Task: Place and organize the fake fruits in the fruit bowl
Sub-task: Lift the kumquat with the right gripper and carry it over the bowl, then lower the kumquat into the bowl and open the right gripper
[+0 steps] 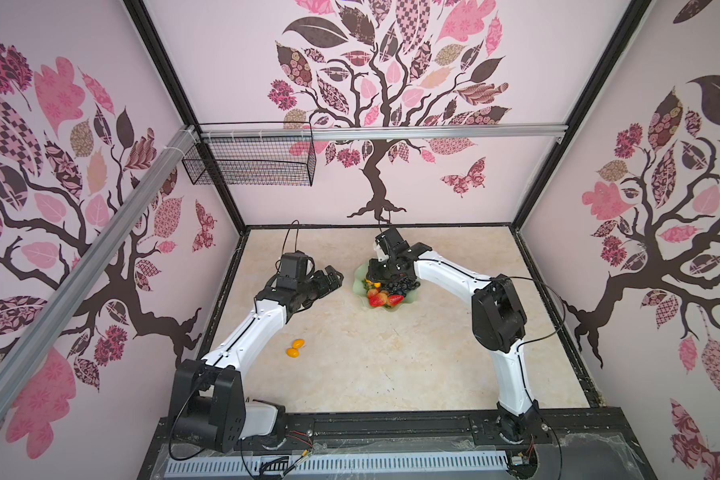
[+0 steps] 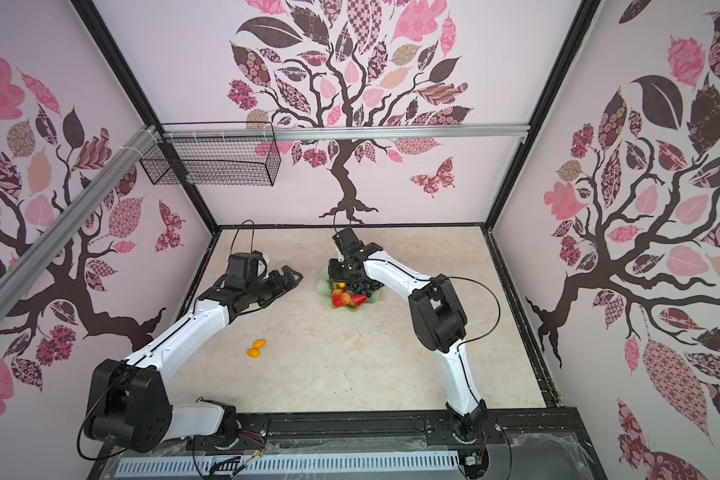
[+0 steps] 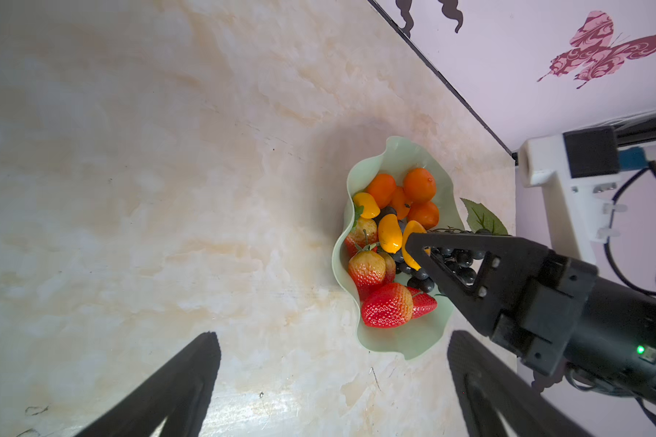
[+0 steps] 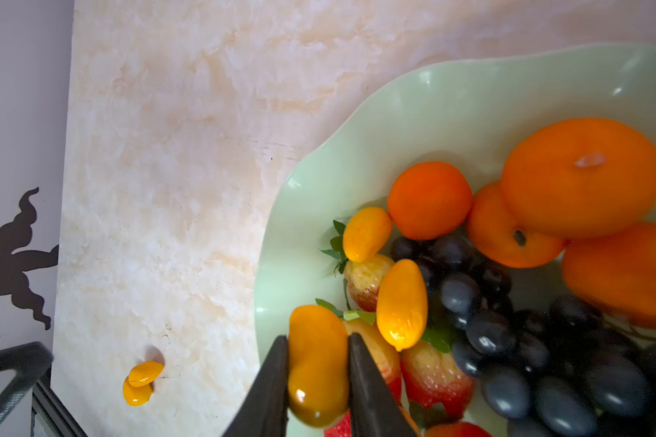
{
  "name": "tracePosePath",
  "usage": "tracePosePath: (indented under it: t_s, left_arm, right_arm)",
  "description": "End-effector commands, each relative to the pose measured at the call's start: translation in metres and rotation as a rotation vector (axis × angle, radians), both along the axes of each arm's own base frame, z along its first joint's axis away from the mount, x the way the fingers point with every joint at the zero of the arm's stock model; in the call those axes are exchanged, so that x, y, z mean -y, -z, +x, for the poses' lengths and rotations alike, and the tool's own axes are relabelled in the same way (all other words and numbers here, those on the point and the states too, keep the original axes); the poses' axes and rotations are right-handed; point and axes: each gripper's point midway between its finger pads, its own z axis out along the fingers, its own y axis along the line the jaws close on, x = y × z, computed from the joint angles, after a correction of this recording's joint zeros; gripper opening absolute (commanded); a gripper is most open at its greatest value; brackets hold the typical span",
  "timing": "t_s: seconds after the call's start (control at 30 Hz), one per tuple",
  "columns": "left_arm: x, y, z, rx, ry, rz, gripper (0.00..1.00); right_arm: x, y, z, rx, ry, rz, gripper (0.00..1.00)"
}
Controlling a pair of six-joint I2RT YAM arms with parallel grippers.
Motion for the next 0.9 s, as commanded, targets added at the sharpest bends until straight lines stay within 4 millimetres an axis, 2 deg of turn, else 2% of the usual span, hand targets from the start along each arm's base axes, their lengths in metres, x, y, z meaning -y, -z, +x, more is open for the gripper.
tracePosePath:
  t_s: [0.0,0.27,0.53,0.67,0.87]
  left_arm:
    - [-0.001,-0.011,-0.003,0.031,0.012,0.001,0.98]
    - [-0.011,-0.006,-0.010,0.013,0.008,0.050,0.98]
    - [-0.019,-0.008,-0.016,0.006,-0.004,0.076,0.98]
    - [-0.020,-0.009,-0.019,0.003,-0.002,0.090,0.98]
    - [-0.024,-0.020,-0.029,0.013,0.003,0.107,0.98]
  right_arm:
    - [-0.007,0.023,-0.005,-0.067,-0.035,-0.018,0.27]
    - [-0.012,0.035,0.001,-0.089,-0.041,-0.037,0.27]
    - [-0.014,0.035,0.000,-0.094,-0.044,-0.026,0.38]
    - [-0.014,0.025,0.002,-0.073,-0.047,-0.025,0.39]
    - [-0.011,-0.007,0.005,-0.011,-0.044,-0.018,0.39]
